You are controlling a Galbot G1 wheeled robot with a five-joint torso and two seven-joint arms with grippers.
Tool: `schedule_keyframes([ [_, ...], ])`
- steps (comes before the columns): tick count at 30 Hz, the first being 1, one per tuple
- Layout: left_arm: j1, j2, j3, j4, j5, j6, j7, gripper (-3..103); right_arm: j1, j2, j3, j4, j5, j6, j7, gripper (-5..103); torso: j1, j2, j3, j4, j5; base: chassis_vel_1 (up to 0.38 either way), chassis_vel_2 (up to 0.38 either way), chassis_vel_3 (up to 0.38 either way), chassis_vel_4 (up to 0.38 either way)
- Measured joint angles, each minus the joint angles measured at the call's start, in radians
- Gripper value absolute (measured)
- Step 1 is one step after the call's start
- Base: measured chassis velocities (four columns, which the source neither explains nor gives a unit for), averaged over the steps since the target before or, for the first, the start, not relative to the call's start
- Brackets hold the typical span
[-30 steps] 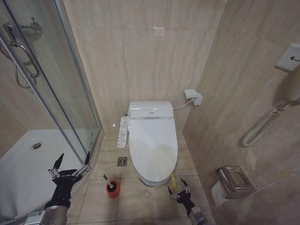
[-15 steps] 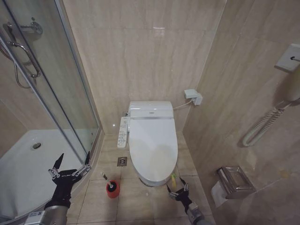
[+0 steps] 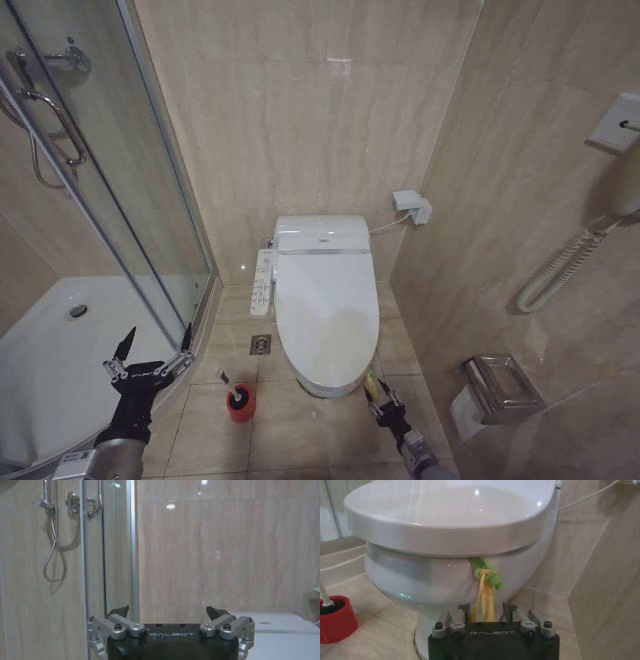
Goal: Open the toilet lid, clean the toilet bowl with a toilet brush, close the toilet lid, and flush.
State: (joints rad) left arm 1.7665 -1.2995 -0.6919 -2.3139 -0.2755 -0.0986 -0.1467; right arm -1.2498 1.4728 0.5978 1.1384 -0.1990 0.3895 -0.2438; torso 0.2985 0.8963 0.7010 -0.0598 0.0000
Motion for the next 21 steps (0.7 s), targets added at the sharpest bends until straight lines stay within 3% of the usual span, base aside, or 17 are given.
schedule_keyframes([
  [4, 0.000, 0.000, 0.000, 0.000, 0.000, 0.000, 0.000, 100, -0.002, -0.002, 0.004, 0.000, 0.001, 0.005, -0.003, 52, 0.000, 0.000, 0.000, 0.0000, 0.0000, 0.000, 0.000, 0.000, 0.000],
  [5, 0.000, 0.000, 0.000, 0.000, 0.000, 0.000, 0.000, 100, -0.003, -0.002, 0.004, 0.000, 0.001, 0.007, -0.004, 25, 0.000, 0.000, 0.000, 0.0000, 0.0000, 0.000, 0.000, 0.000, 0.000],
  [11, 0.000, 0.000, 0.000, 0.000, 0.000, 0.000, 0.000, 100, -0.005, -0.002, 0.006, 0.004, 0.004, 0.013, -0.007, 25, 0.000, 0.000, 0.000, 0.0000, 0.0000, 0.000, 0.000, 0.000, 0.000],
  [12, 0.000, 0.000, 0.000, 0.000, 0.000, 0.000, 0.000, 100, -0.006, -0.002, 0.007, 0.007, 0.005, 0.016, -0.007, 2, 0.000, 0.000, 0.000, 0.0000, 0.0000, 0.000, 0.000, 0.000, 0.000],
  [21, 0.000, 0.000, 0.000, 0.000, 0.000, 0.000, 0.000, 100, -0.014, -0.020, 0.004, 0.064, 0.042, 0.007, -0.004, 1, 0.000, 0.000, 0.000, 0.0000, 0.0000, 0.000, 0.000, 0.000, 0.000],
])
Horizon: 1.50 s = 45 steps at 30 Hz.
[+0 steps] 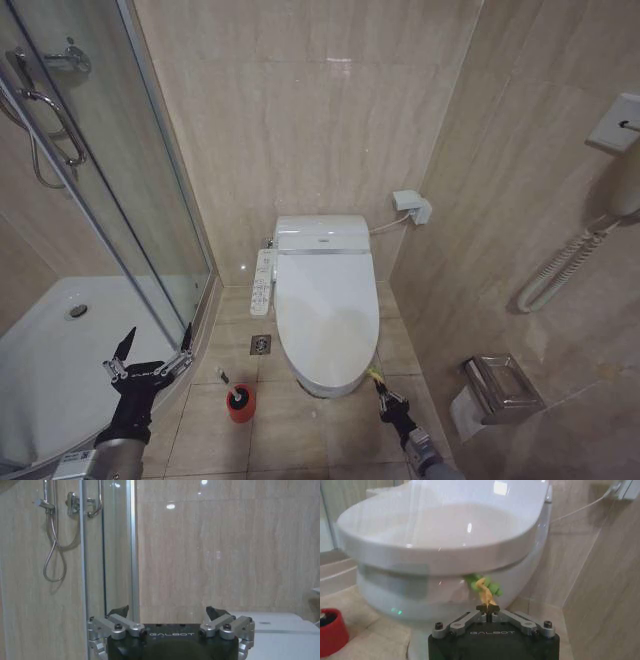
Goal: Open the toilet lid, clean the toilet bowl with a toilet brush, close the toilet lid, and flush.
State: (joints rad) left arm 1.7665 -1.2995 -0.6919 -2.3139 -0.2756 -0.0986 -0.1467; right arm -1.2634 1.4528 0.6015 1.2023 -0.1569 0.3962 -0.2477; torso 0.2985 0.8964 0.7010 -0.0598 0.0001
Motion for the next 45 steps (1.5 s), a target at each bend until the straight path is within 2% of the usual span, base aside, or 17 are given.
schedule_keyframes([
  [11, 0.000, 0.000, 0.000, 0.000, 0.000, 0.000, 0.000, 100, 0.000, -0.043, 0.008, 0.059, 0.042, -0.023, 0.003, 1, 0.000, 0.000, 0.000, 0.0001, 0.0000, 0.000, 0.000, 0.000, 0.000],
  [45, 0.000, 0.000, 0.000, 0.000, 0.000, 0.000, 0.000, 100, 0.023, -0.101, 0.023, 0.229, 0.183, -0.109, 0.050, 1, 0.000, 0.000, 0.000, 0.0001, 0.0000, 0.000, 0.000, 0.000, 0.000],
])
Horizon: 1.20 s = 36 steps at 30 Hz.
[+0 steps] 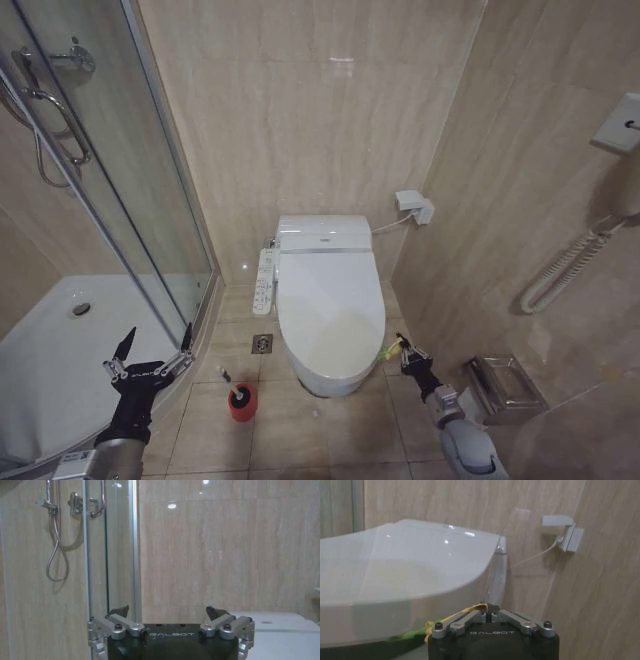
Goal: Open the toilet lid, clean the toilet bowl with a toilet brush, close the toilet lid, and flush.
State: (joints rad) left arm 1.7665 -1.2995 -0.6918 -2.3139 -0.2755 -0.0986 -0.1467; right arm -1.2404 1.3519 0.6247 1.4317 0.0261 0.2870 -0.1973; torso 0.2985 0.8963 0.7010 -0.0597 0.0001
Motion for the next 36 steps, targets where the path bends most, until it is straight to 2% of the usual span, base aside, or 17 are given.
schedule_keyframes([
  [25, 0.000, 0.000, 0.000, 0.000, 0.000, 0.000, 0.000, 100, 0.087, -0.043, 0.017, 0.068, 0.089, -0.088, 0.033, 1, 0.000, 0.000, 0.000, 0.0000, 0.0000, 0.000, 0.000, 0.000, 0.000],
  [36, 0.000, 0.000, 0.000, 0.000, 0.000, 0.000, 0.000, 100, 0.161, -0.099, 0.004, 0.063, 0.131, -0.130, 0.070, 1, 0.000, 0.000, 0.000, 0.0003, -0.0002, 0.000, 0.000, 0.000, 0.000],
])
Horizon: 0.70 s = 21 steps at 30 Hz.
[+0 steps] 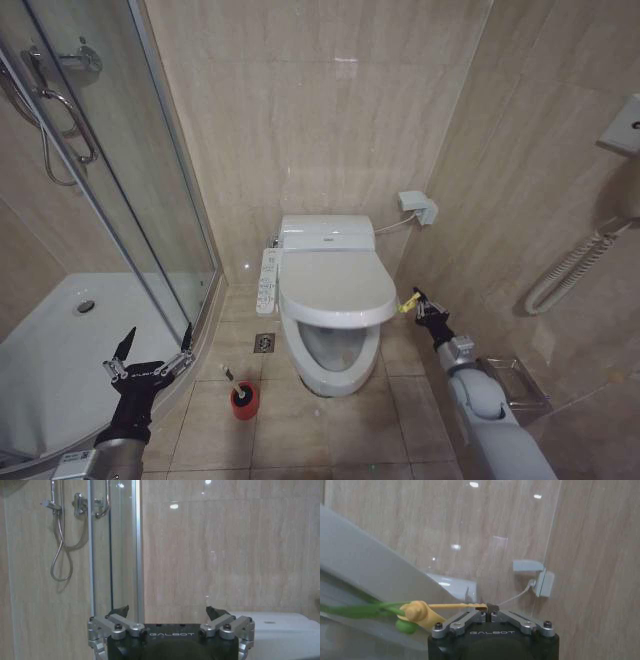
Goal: Open the toilet lid, clean the toilet bowl with a toilet brush, close the toilet lid, and flush.
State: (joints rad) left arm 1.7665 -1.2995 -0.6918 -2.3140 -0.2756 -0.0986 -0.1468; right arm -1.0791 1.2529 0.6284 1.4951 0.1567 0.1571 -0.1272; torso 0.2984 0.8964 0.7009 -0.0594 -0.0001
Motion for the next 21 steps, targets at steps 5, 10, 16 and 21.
schedule_keyframes([
  [5, 0.000, 0.000, 0.000, 0.000, 0.000, 0.000, 0.000, 100, 0.032, -0.020, -0.012, -0.017, 0.017, -0.013, 0.011, 1, 0.000, 0.000, 0.000, -0.0002, 0.0000, 0.000, 0.000, 0.000, 0.000],
  [10, 0.000, 0.000, 0.000, 0.000, 0.000, 0.000, 0.000, 100, 0.057, -0.036, -0.023, -0.035, 0.026, -0.018, 0.022, 1, 0.000, 0.000, 0.000, -0.0002, 0.0000, 0.000, 0.000, 0.000, 0.000],
  [16, 0.000, 0.000, 0.000, 0.000, 0.000, 0.000, 0.000, 100, 0.097, -0.060, -0.051, -0.050, 0.043, -0.038, 0.045, 1, 0.000, 0.000, 0.000, -0.0003, -0.0001, 0.000, 0.000, 0.000, 0.000],
  [21, 0.000, 0.000, 0.000, 0.000, 0.000, 0.000, 0.000, 100, 0.132, -0.079, -0.076, -0.074, 0.052, -0.046, 0.060, 1, 0.000, 0.000, 0.000, -0.0003, -0.0001, 0.000, 0.000, 0.000, 0.000],
])
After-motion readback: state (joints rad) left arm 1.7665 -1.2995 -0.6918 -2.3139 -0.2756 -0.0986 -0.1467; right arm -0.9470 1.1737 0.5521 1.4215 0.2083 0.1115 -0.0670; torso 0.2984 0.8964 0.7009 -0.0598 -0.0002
